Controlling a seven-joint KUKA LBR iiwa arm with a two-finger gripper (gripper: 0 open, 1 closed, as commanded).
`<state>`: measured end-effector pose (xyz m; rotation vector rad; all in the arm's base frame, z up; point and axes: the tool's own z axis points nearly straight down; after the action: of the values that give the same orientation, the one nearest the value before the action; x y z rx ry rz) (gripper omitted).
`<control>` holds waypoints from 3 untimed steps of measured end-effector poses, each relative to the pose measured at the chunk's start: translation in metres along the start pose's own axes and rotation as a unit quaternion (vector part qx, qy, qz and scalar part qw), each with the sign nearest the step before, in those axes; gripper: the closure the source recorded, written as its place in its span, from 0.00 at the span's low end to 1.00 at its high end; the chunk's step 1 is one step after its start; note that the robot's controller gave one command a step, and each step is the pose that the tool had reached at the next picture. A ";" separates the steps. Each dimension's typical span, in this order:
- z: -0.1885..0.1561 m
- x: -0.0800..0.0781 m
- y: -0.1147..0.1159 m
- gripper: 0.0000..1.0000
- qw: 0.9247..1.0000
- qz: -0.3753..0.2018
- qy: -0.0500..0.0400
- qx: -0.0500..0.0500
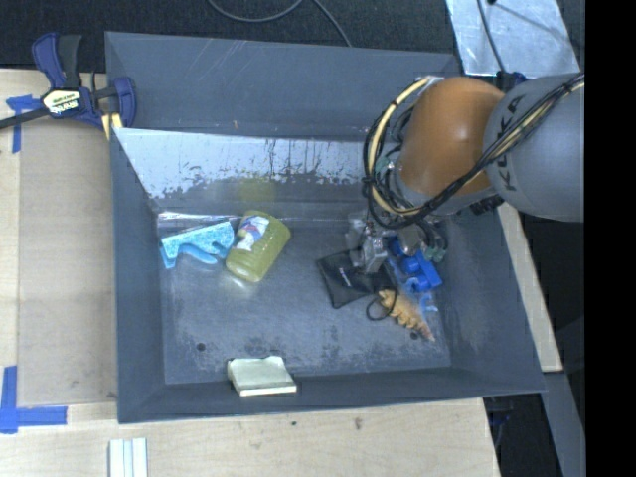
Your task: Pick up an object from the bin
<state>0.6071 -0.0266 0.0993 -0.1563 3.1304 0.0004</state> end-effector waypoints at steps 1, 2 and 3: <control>-0.018 0.001 0.000 1.00 1.000 0.000 0.002 0.000; -0.040 0.000 0.000 1.00 1.000 0.000 0.002 0.000; -0.062 -0.001 0.000 1.00 1.000 0.001 -0.001 0.000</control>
Offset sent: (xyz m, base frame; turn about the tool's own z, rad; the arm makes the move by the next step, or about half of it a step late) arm 0.0001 -0.0003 0.0927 0.0000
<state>0.6078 -0.0269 0.1617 -0.1539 3.1280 -0.0006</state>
